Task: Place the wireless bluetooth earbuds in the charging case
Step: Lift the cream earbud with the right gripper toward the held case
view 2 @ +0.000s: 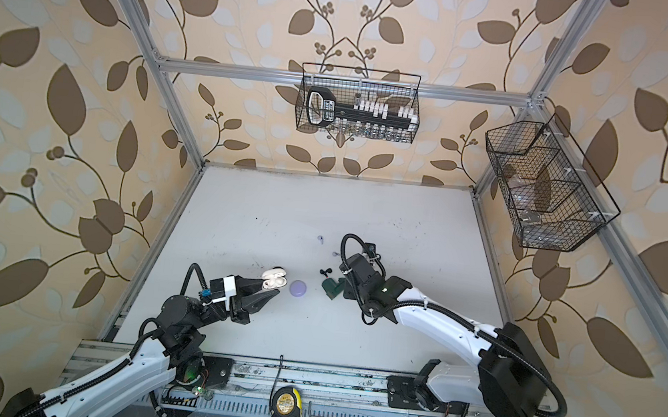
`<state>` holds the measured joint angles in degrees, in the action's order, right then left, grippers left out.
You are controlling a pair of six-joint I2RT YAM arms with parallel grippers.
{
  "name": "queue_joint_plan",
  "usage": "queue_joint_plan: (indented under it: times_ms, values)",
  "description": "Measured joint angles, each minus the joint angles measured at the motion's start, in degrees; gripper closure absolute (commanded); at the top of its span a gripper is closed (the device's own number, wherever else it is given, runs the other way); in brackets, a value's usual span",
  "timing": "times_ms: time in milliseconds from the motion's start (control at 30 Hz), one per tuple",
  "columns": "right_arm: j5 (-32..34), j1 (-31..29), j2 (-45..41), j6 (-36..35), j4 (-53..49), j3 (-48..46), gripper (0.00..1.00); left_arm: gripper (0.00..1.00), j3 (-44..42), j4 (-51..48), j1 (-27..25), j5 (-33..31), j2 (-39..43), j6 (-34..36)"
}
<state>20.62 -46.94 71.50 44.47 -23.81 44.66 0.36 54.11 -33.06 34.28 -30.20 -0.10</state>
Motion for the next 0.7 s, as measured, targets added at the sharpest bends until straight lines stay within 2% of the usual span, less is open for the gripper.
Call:
queue_joint_plan:
  times_ms: [333, 500, 700]
  values:
    - [6.3, -7.0, -11.2, -3.3, 4.2, 0.0, 0.81, 1.00, 2.0, 4.2, 0.0, 3.3, -10.0, -1.2]
    - [10.3, -13.2, -15.8, -5.8, 8.8, 0.7, 0.81, 1.00, 2.8, 8.6, 0.0, 3.5, -14.2, -3.5]
    - [16.2, -22.5, -16.3, -9.9, 14.2, 2.7, 0.81, 1.00, 3.4, 14.0, -0.8, 3.9, -17.9, -6.0]
